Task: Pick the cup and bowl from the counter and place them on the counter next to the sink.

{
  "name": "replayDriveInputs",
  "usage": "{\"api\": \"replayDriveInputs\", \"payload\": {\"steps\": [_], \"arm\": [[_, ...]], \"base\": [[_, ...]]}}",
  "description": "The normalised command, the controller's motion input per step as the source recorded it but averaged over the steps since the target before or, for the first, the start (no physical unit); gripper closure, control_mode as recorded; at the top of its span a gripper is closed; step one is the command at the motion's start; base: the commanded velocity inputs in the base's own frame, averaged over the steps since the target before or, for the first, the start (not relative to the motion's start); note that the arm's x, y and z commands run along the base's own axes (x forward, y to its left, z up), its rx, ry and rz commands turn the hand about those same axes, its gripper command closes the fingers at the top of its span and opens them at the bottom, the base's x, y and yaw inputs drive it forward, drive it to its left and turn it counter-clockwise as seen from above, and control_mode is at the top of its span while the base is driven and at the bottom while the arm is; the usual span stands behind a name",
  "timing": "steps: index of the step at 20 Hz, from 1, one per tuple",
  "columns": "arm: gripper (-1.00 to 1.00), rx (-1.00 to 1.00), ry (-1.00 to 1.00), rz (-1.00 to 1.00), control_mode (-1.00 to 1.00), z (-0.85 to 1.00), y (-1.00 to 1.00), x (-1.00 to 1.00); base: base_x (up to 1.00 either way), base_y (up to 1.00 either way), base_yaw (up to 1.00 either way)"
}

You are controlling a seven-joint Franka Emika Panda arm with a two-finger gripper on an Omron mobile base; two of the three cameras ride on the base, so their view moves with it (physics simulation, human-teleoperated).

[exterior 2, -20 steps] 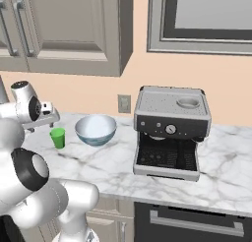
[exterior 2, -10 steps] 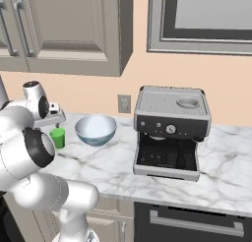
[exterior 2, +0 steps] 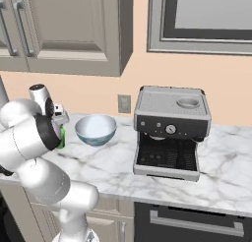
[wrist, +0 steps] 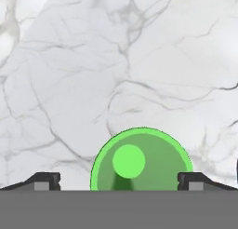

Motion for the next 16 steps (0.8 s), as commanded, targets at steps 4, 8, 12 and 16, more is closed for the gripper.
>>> {"api": "replayDriveInputs", "payload": {"steps": [4,8,12,16], "arm": [[-1.0,0.0,0.0,0.0,-1.0,-0.01,0.41,0.0],[-1.0,0.0,0.0,0.0,-1.0,-0.12,0.38,0.0],[-1.0,0.0,0.0,0.0,-1.0,-0.27,0.01,0.0],[-1.0,0.0,0.0,0.0,-1.0,-0.17,0.0,0.0]], "base": [[0.0,0.0,0.0],[0.0,0.0,0.0],[0.0,0.0,0.0],[0.0,0.0,0.0]]}}
